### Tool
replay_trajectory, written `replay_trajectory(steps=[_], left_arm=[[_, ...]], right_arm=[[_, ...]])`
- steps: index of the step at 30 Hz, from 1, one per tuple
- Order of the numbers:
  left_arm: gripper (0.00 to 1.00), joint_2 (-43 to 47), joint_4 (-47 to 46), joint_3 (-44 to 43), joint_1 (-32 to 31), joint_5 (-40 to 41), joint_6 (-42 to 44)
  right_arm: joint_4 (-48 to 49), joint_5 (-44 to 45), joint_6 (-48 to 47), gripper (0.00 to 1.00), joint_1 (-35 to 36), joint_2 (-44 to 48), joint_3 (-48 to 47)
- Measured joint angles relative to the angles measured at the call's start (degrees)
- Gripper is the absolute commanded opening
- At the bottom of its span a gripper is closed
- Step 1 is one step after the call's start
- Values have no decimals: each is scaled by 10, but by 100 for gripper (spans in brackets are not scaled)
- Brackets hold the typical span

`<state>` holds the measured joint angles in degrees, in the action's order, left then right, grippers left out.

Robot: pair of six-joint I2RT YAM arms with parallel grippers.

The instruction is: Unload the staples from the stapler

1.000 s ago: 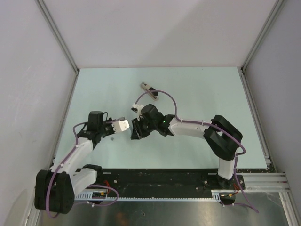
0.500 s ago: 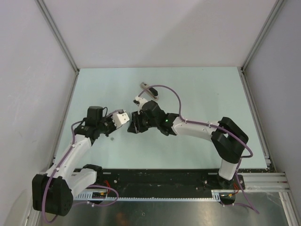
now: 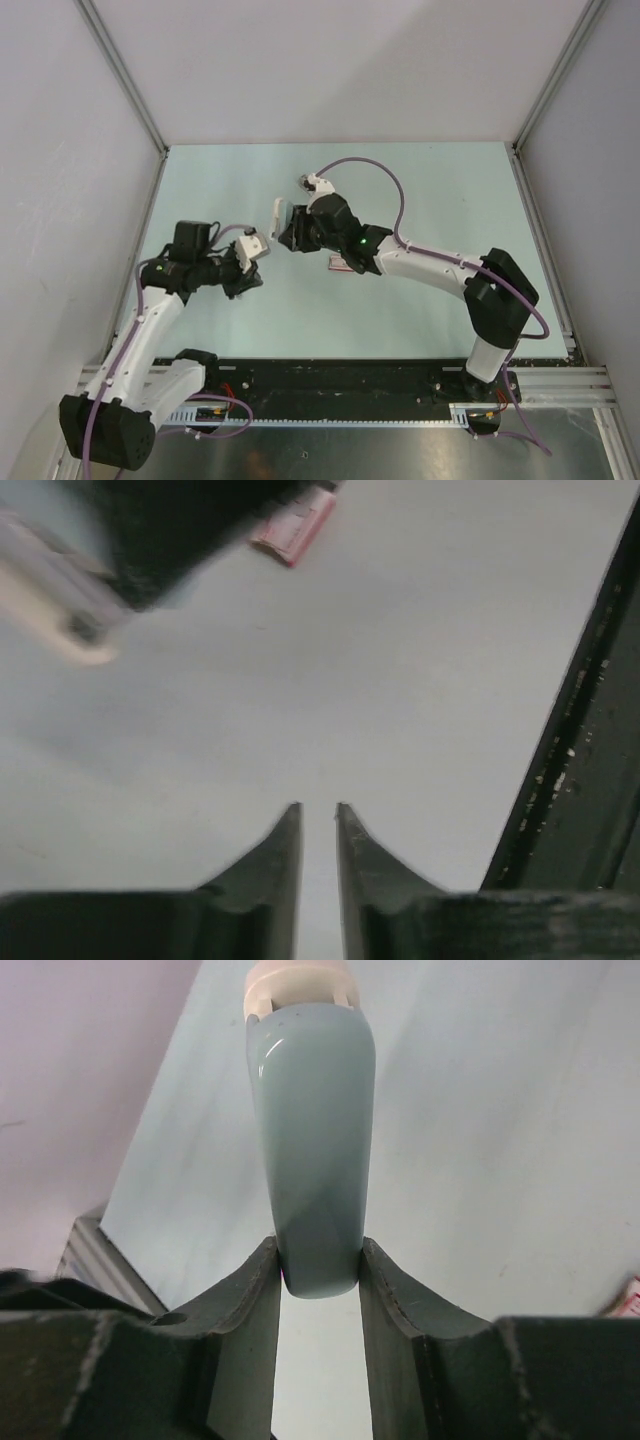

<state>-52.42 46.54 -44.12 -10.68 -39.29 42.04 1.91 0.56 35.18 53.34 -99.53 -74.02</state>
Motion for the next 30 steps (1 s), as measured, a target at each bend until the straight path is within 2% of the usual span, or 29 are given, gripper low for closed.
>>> replay_trajectory(steps=[1, 3, 7, 9, 13, 18, 19, 21, 27, 30], left_arm=[[52, 0, 5, -16, 6, -1, -5], [70, -2, 10, -56, 38, -6, -20], [83, -36, 5, -164, 160, -13, -69], [86, -54, -3, -203, 215, -19, -94], [88, -67, -12, -226, 283, -30, -128], [89, -66, -8, -223, 289, -34, -148], [94, -66, -6, -222, 291, -34, -152], [98, -66, -5, -222, 294, -35, -162], [99, -65, -7, -221, 301, -36, -188], [99, -64, -10, -217, 301, -36, -196]], right_arm=[[-5, 7, 0, 0, -1, 0, -2], [-30, 23, -2, 0, -1, -3, -12], [-107, 55, -10, 0, 7, -37, -71], [-151, 73, -15, 0, 17, -73, -119], [-243, 104, -29, 0, 41, -171, -239], [-359, 122, -38, 0, 71, -296, -380], [-377, 123, -38, 0, 75, -313, -401], [-419, 125, -39, 0, 83, -355, -455], [-498, 130, -38, 0, 83, -419, -576], [-511, 129, -36, 17, 80, -431, -592]])
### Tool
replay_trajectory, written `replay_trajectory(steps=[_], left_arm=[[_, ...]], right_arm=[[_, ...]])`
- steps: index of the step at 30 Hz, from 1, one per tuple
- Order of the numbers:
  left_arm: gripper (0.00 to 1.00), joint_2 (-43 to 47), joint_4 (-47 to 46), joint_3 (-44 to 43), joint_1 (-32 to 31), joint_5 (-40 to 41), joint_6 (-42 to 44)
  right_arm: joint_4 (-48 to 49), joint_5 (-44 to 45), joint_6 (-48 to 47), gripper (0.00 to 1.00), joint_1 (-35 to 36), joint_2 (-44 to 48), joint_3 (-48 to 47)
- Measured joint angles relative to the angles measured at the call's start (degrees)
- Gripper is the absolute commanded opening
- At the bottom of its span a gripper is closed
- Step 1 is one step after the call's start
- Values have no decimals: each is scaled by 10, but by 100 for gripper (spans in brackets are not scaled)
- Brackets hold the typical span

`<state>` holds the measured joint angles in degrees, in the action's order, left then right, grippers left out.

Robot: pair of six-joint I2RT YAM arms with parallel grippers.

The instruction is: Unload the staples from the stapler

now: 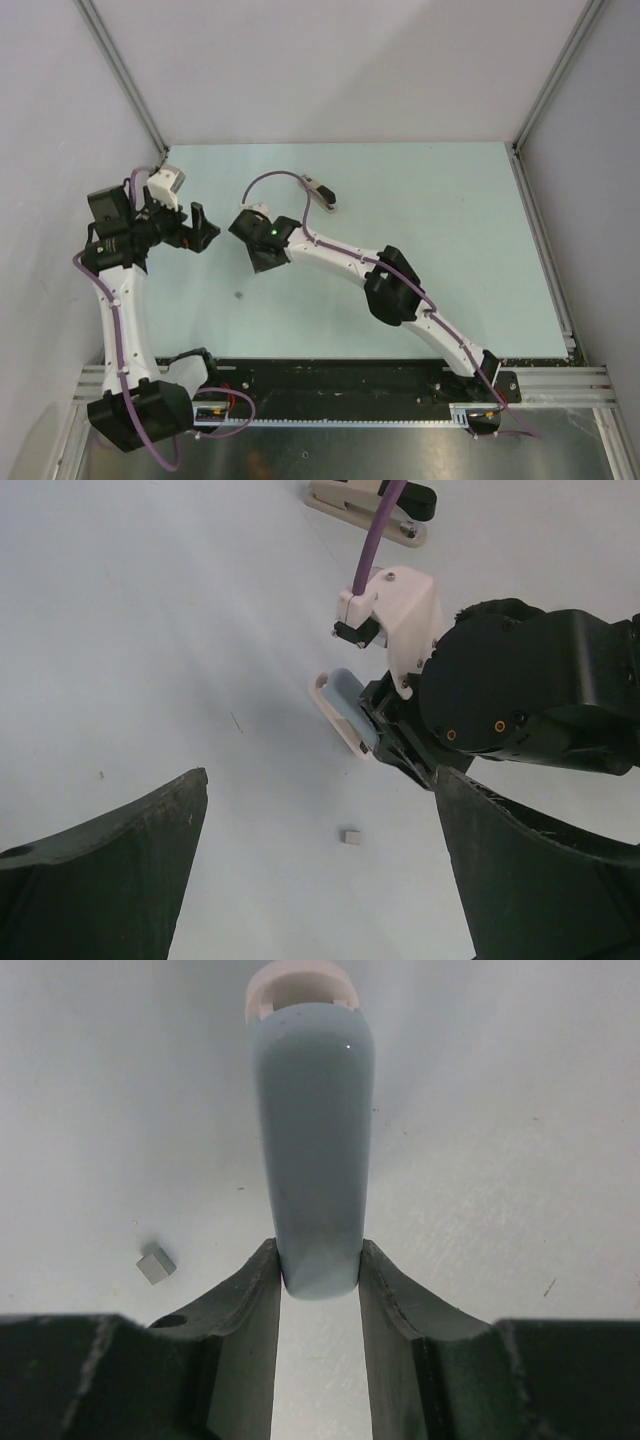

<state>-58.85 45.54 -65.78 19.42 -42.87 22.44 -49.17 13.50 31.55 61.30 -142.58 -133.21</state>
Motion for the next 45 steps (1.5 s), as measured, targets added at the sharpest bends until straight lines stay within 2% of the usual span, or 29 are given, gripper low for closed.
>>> replay_trajectory(steps=[8, 11, 18, 23, 28, 30, 34, 40, 45], left_arm=[[100, 0, -3, 15, 0, 0, -8], [100, -3, -5, 24, 0, -2, -11], [99, -40, -6, 39, 0, -9, -14], [100, -47, -7, 41, 1, -9, -14], [99, -49, -9, 42, 1, -9, -9], [100, -49, -9, 43, 1, -9, -9], [100, -49, -11, 50, 1, -9, -5], [100, -49, -11, 51, 1, -9, -4], [99, -49, -13, 54, 1, -11, -3]], right_arm=[[-10, -7, 4, 53, -2, -20, -35], [-7, -14, 8, 58, -3, -23, -38], [3, -28, 9, 60, -9, -22, -35], [21, -19, 2, 78, -21, 17, 24], [72, -12, -11, 78, -59, 137, 184], [118, -15, -16, 76, -89, 206, 279], [167, -3, -17, 75, -160, 275, 382], [191, 40, -21, 71, -189, 286, 475], [192, 68, -26, 67, -181, 280, 493]])
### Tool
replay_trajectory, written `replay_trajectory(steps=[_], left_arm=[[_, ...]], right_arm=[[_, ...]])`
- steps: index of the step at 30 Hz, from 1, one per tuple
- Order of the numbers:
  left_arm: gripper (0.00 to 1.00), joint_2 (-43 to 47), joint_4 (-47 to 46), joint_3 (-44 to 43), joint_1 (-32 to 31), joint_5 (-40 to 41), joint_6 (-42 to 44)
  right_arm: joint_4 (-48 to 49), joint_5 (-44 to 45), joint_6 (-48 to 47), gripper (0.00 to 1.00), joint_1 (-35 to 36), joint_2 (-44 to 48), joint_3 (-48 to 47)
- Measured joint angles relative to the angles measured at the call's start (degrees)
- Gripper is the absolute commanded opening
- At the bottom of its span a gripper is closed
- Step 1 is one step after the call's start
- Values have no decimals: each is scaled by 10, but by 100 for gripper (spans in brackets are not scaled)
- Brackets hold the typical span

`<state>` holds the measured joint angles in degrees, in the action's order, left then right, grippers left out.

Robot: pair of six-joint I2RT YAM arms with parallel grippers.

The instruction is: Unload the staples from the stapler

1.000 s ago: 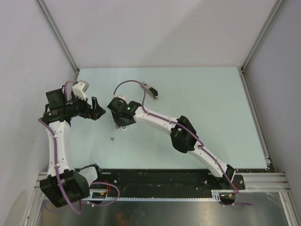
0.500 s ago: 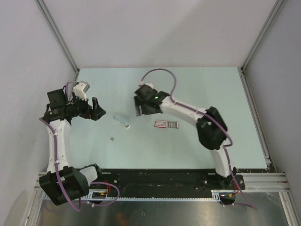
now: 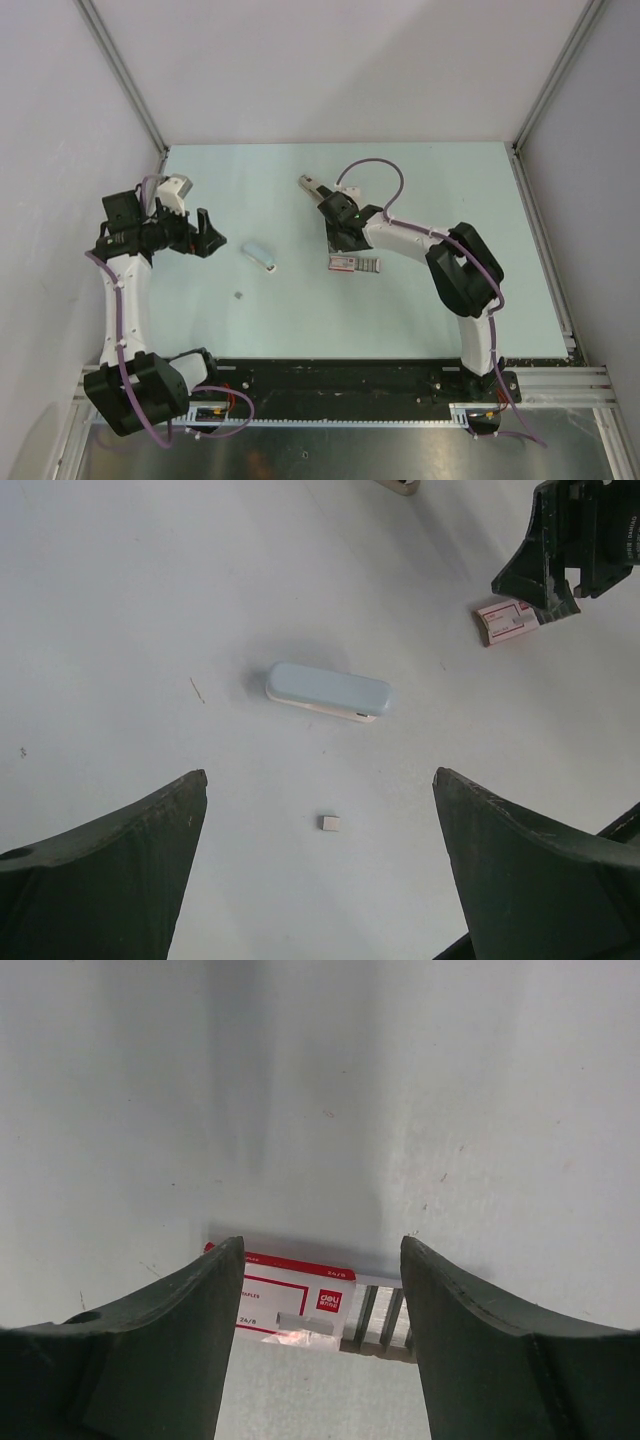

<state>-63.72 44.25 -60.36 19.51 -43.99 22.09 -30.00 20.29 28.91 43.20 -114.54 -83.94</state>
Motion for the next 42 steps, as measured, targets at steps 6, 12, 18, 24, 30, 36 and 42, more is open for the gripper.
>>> replay_trajectory(steps=[6, 12, 18, 24, 30, 36, 42], left_arm=[[99, 0, 0, 5, 0, -2, 5], [100, 0, 0, 7, -1, -2, 6], [99, 1, -1, 13, -1, -2, 11], [100, 2, 0, 18, -1, -1, 15], [99, 9, -1, 19, -1, -1, 19], [100, 19, 0, 26, -1, -2, 24], [99, 19, 0, 26, -2, -2, 24]], right_arm=[[17, 20, 0, 64, 3, -1, 17], [38, 24, 6, 61, 2, -2, 54], [64, 24, 16, 57, 1, -1, 64], [92, 24, 41, 55, 3, 18, 99], [88, 31, 70, 54, 17, 49, 140], [67, 39, 93, 61, 43, 61, 150], [82, 34, 57, 95, 38, 81, 156]])
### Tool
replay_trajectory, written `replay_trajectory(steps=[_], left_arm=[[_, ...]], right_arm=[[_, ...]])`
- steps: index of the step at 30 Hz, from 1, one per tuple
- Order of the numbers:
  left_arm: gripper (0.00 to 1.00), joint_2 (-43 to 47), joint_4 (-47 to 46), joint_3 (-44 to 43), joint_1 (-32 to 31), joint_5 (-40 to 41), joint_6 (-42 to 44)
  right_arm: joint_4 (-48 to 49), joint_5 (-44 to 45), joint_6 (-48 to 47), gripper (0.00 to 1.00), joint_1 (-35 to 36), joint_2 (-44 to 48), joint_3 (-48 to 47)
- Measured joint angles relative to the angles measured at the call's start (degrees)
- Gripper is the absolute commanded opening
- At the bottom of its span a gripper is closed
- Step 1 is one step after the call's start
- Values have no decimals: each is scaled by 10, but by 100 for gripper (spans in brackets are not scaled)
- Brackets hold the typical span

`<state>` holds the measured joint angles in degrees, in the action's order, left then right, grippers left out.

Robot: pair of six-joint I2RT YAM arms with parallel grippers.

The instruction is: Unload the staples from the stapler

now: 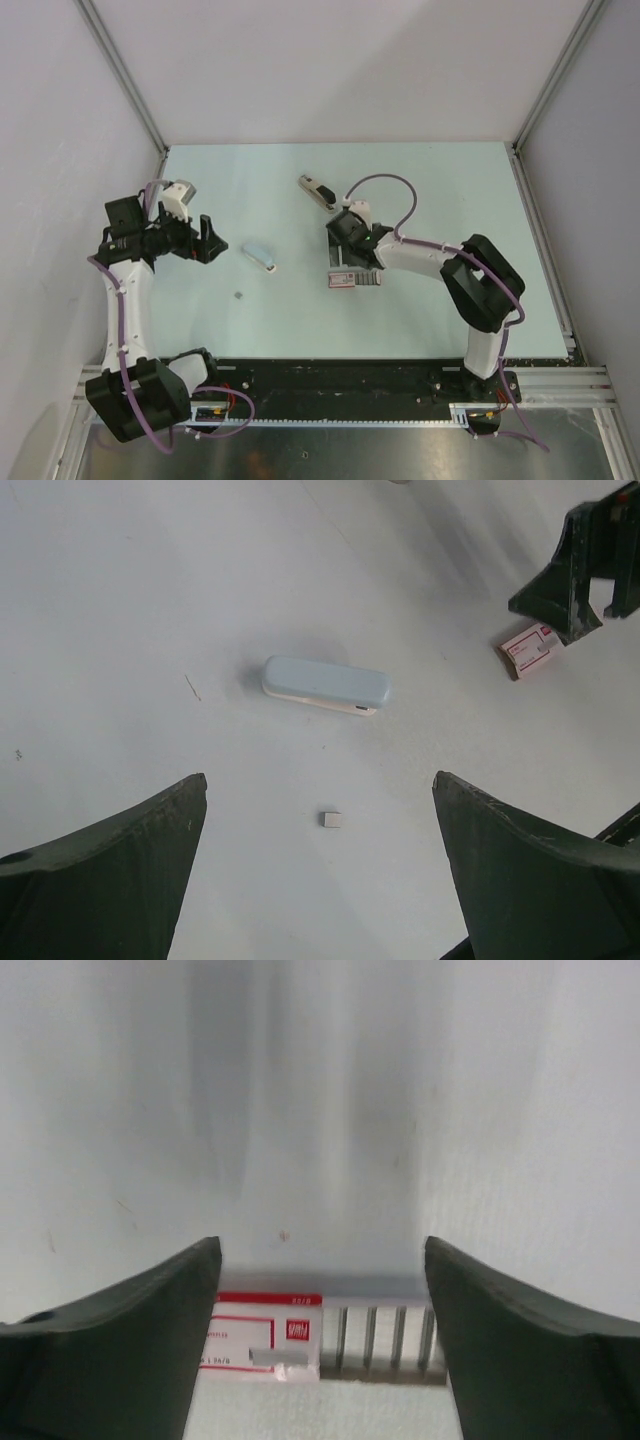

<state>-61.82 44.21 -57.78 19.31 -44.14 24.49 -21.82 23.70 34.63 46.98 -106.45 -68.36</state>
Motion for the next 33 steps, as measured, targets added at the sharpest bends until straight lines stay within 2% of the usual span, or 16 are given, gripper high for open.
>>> replay_trajectory(steps=[6, 12, 16, 25, 27, 31, 33], left_arm=[[100, -1, 0, 0, -13, 4, 0], [100, -24, 0, 0, -73, 37, -1], [100, -43, 0, 0, -113, 55, -3], [99, -66, -4, -1, -142, 89, -5], [99, -66, -5, -1, -143, 93, -5], [100, -66, -9, -1, -150, 98, -5], [100, -66, -11, -1, -156, 102, -5]], right_arm=[[97, -50, -121, 99, -61, 3, -55], [122, -92, -242, 95, -106, -103, -280], [109, -111, -292, 91, -110, -183, -387], [59, -157, -338, 82, -114, -289, -443], [56, -162, -344, 78, -115, -298, -444], [56, -165, -354, 58, -116, -303, -451], [56, -167, -359, 52, -116, -304, -461]])
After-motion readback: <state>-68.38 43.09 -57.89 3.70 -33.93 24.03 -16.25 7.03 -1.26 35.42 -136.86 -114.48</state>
